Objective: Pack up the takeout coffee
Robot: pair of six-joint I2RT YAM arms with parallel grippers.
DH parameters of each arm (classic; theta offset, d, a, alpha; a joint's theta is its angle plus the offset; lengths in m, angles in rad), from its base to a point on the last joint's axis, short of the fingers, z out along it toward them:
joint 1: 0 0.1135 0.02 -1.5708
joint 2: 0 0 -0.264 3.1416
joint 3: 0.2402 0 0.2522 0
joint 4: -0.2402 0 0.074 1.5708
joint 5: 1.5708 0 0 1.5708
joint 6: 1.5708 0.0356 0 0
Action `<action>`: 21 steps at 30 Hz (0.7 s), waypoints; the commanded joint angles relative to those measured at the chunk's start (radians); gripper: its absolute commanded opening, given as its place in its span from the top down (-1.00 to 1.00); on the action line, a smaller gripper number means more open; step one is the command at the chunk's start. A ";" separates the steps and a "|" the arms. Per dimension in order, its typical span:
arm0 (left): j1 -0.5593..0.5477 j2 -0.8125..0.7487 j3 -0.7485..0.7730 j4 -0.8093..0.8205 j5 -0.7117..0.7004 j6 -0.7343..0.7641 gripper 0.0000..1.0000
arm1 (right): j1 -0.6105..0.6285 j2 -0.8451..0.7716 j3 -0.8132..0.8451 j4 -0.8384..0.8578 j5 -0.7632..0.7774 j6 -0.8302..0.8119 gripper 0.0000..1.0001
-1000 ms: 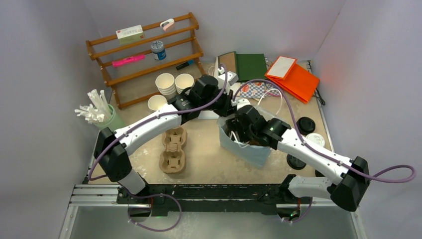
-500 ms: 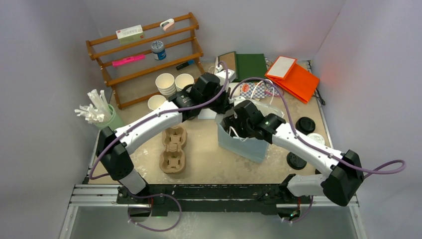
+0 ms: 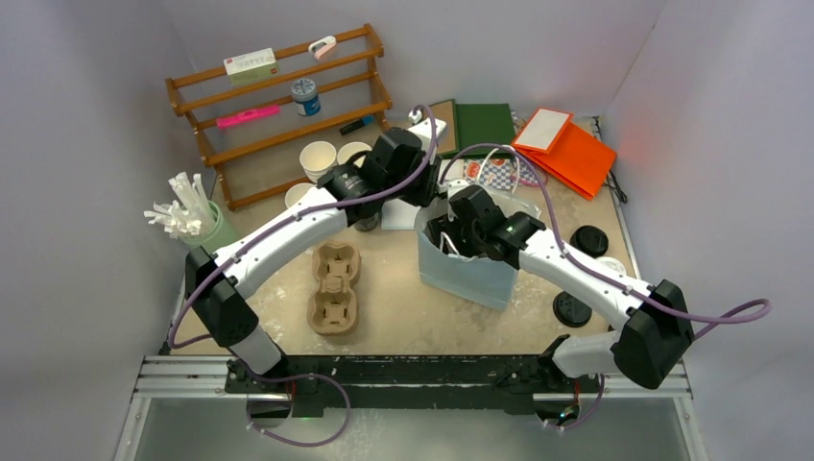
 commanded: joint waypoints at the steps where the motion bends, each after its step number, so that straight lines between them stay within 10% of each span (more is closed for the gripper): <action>1: -0.013 0.025 0.124 -0.123 0.050 0.046 0.39 | -0.005 0.053 -0.044 -0.069 -0.068 0.023 0.63; 12: 0.049 0.075 0.192 -0.301 0.263 -0.039 0.03 | -0.007 0.056 -0.035 -0.043 -0.078 0.004 0.64; 21: 0.078 0.079 0.151 -0.275 0.310 -0.064 0.34 | -0.008 0.134 -0.005 -0.088 -0.091 -0.018 0.66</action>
